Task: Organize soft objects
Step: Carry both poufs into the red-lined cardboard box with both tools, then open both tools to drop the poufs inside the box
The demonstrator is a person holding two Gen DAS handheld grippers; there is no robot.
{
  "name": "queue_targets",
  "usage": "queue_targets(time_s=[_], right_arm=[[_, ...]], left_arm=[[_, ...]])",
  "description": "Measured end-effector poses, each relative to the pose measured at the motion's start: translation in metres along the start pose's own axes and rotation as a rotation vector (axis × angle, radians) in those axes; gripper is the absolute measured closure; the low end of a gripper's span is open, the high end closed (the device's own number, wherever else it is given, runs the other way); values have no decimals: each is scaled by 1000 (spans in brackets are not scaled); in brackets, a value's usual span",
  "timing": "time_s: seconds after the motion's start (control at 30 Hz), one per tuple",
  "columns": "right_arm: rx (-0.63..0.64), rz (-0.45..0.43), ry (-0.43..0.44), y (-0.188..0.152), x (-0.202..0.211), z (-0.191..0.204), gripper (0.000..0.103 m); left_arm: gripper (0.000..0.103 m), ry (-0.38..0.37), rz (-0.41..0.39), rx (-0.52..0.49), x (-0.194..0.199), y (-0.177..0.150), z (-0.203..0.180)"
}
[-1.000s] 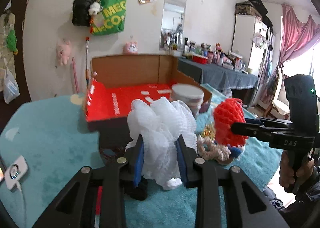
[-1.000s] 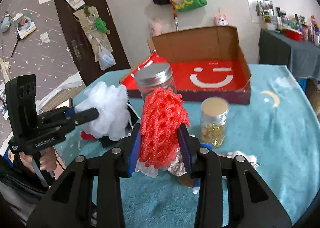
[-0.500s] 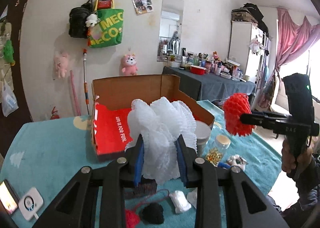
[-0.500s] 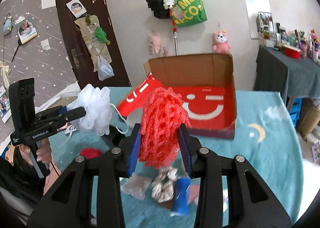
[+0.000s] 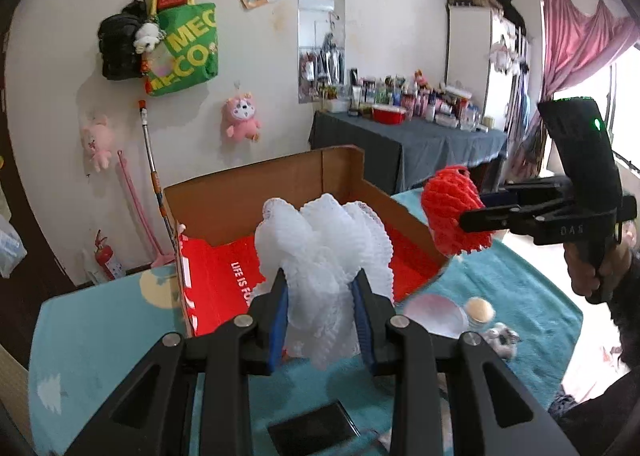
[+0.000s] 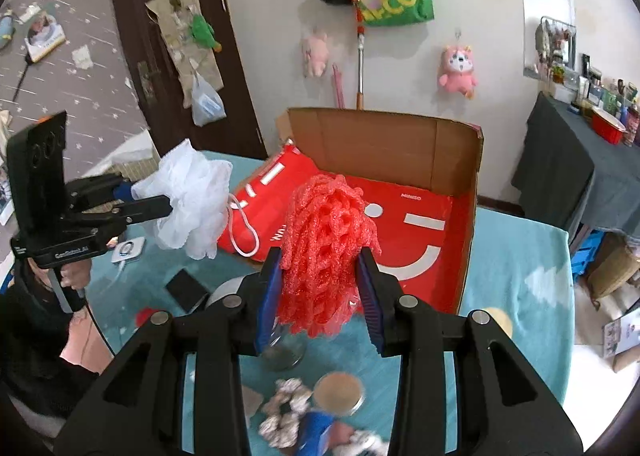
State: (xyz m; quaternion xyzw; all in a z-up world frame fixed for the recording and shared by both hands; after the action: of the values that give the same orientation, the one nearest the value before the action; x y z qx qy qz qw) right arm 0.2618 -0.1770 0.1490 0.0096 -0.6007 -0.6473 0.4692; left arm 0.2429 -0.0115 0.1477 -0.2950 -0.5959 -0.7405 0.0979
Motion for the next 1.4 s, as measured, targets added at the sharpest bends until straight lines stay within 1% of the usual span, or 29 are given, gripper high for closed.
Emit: queue_targets(time_s=[0.1, 0.23, 0.43, 0.53, 0.63, 0.77, 0.93, 1.03, 1.23, 1.4], right_arm=[[-23, 56, -14, 12, -24, -19, 68], [-57, 127, -55, 31, -63, -51, 68], [-148, 226, -84, 50, -126, -98, 68], [-177, 262, -104, 54, -152, -114, 68], [-213, 303, -115, 56, -178, -132, 68], [-256, 336, -124, 58, -201, -146, 68], [-301, 357, -132, 52, -215, -158, 66], [-309, 368, -147, 50, -220, -162, 65], [-315, 347, -145, 55, -214, -160, 64], [-314, 355, -162, 53, -210, -162, 61]], left_arm=[[72, -11, 42, -10, -26, 11, 0], [72, -31, 112, -2, -69, 22, 0], [71, -8, 209, 19, -138, 30, 11], [71, -6, 256, 41, -169, 30, 16], [71, 12, 297, 56, -198, 28, 22], [71, 9, 337, 105, -226, 27, 31], [68, 11, 381, 132, -248, 15, 30], [65, 18, 371, 137, -247, 12, 31], [58, 25, 368, 154, -249, 15, 34], [55, 25, 369, 175, -247, 14, 39]])
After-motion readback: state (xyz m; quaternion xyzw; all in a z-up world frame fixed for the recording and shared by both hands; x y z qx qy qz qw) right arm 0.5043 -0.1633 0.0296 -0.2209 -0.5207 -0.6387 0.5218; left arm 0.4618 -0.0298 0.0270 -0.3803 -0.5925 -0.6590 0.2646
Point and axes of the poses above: each gripper's, at about its wrist camera, not at the fingertips, and x roughly against the way its jaws point, z to its left, y to its top, the point moved 8 cm from there along -x, roughly the way its jaws point, and after that the axes turned 10 degrees about y, right-handed, at the moved point
